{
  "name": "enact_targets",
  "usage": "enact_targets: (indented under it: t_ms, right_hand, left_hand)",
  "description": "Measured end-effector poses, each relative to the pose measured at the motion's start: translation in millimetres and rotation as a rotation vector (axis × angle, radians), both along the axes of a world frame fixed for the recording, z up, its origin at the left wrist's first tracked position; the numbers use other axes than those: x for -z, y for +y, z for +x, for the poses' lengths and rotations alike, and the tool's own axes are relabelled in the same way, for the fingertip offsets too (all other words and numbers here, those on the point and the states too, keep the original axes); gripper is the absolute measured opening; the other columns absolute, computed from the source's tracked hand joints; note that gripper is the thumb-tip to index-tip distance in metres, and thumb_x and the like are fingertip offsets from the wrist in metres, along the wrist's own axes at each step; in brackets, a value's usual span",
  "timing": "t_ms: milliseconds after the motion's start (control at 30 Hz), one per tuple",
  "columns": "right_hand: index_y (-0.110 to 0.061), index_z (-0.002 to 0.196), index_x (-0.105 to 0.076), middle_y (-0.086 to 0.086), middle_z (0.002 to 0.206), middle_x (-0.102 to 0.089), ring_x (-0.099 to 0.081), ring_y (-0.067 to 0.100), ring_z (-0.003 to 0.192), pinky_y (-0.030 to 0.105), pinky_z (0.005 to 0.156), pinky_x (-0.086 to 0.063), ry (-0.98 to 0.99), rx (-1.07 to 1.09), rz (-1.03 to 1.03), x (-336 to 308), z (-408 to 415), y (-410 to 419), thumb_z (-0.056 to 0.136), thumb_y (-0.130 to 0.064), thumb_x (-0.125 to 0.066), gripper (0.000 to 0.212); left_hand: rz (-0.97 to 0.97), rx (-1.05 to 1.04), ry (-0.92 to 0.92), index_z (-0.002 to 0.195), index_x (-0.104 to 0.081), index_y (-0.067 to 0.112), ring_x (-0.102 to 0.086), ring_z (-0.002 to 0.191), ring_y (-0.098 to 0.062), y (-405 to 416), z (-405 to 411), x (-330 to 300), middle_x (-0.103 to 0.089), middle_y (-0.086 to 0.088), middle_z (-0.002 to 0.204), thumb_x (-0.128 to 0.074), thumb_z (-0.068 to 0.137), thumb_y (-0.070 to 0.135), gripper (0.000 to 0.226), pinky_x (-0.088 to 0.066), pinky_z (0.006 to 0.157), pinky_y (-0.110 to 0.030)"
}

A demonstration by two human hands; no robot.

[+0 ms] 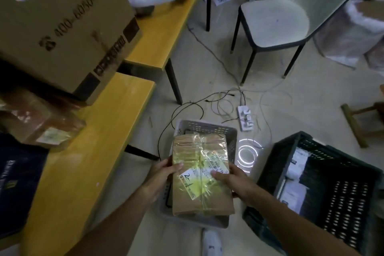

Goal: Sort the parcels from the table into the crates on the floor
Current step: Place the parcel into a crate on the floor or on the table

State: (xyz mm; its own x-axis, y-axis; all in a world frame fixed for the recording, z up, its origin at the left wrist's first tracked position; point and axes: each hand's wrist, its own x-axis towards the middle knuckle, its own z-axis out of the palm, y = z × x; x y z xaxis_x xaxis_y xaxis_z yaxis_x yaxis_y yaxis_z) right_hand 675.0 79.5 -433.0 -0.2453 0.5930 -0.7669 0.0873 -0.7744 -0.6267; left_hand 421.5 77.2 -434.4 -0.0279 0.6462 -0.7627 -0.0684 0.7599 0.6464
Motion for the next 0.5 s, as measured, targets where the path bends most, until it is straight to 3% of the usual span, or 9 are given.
enact_targets:
  t_ms: [100,233,300,367,400,467,500]
  right_hand:
    - [-0.023,0.123,-0.062,0.001,0.104,-0.079,-0.077,0.019,0.091,0.032,0.07,-0.061,0.019,0.002,-0.017,61.8,-13.7,-3.6,0.092,-0.023,-0.074,0.033]
    - [-0.026,0.13,-0.061,0.003,0.117,-0.075,-0.075,0.021,0.101,0.047,0.09,-0.06,0.022,-0.021,-0.034,145.4,-27.4,-16.5,0.087,-0.032,-0.077,0.046]
    - [-0.027,0.133,-0.06,0.003,0.118,-0.075,-0.075,0.02,0.1,0.043,0.086,-0.062,0.028,-0.001,-0.054,180.6,-33.7,-24.1,0.088,-0.031,-0.077,0.048]
    - [-0.024,0.134,-0.058,0.003,0.114,-0.075,-0.077,0.016,0.091,0.028,0.07,-0.062,0.026,0.029,-0.066,208.0,-40.8,-29.9,0.09,-0.023,-0.074,0.047]
    - [-0.022,0.133,-0.058,0.004,0.114,-0.074,-0.077,0.014,0.087,0.024,0.064,-0.06,0.03,0.051,-0.07,218.9,-44.1,-32.5,0.091,-0.019,-0.073,0.045]
    - [-0.027,0.132,-0.058,0.003,0.118,-0.072,-0.076,0.011,0.089,0.022,0.066,-0.06,0.036,0.063,-0.06,238.6,-50.1,-36.3,0.092,-0.018,-0.072,0.043]
    - [-0.032,0.13,-0.057,-0.001,0.117,-0.072,-0.075,0.01,0.091,0.023,0.069,-0.06,0.038,0.073,-0.052,249.2,-53.0,-38.2,0.092,-0.018,-0.072,0.043]
  left_hand:
    - [-0.103,-0.067,-0.002,0.117,-0.072,0.012,-0.072,0.099,-0.027,0.9,-12.7,58.0,-0.075,-0.013,0.113,-0.065,0.094,0.025,0.028,-0.055,0.074,-0.03]
    - [-0.238,-0.165,0.052,0.108,-0.076,0.011,-0.071,0.098,-0.03,4.1,-31.3,140.1,-0.076,-0.013,0.106,-0.051,0.1,0.047,0.044,-0.053,0.08,-0.038]
    - [-0.24,-0.164,0.181,0.096,-0.077,0.012,-0.071,0.092,-0.03,5.9,-37.3,179.3,-0.076,-0.016,0.104,-0.055,0.101,0.038,0.035,-0.054,0.083,-0.037]
    - [-0.207,-0.075,0.377,0.09,-0.078,0.022,-0.068,0.097,-0.028,5.8,-45.0,214.2,-0.074,-0.014,0.113,-0.064,0.096,0.027,0.016,-0.051,0.089,-0.038]
    - [-0.184,0.026,0.458,0.102,-0.077,0.024,-0.066,0.105,-0.028,5.4,-47.4,229.1,-0.071,-0.011,0.12,-0.067,0.093,0.028,0.014,-0.05,0.094,-0.039]
    - [-0.17,0.214,0.589,0.132,-0.064,0.017,-0.061,0.119,-0.03,4.4,-52.3,258.3,-0.064,-0.008,0.132,-0.068,0.083,0.04,0.054,-0.049,0.101,-0.04]
    - [-0.166,0.234,0.613,0.136,-0.061,0.015,-0.061,0.119,-0.03,5.3,-53.8,269.3,-0.064,-0.006,0.133,-0.069,0.082,0.041,0.061,-0.05,0.101,-0.039]
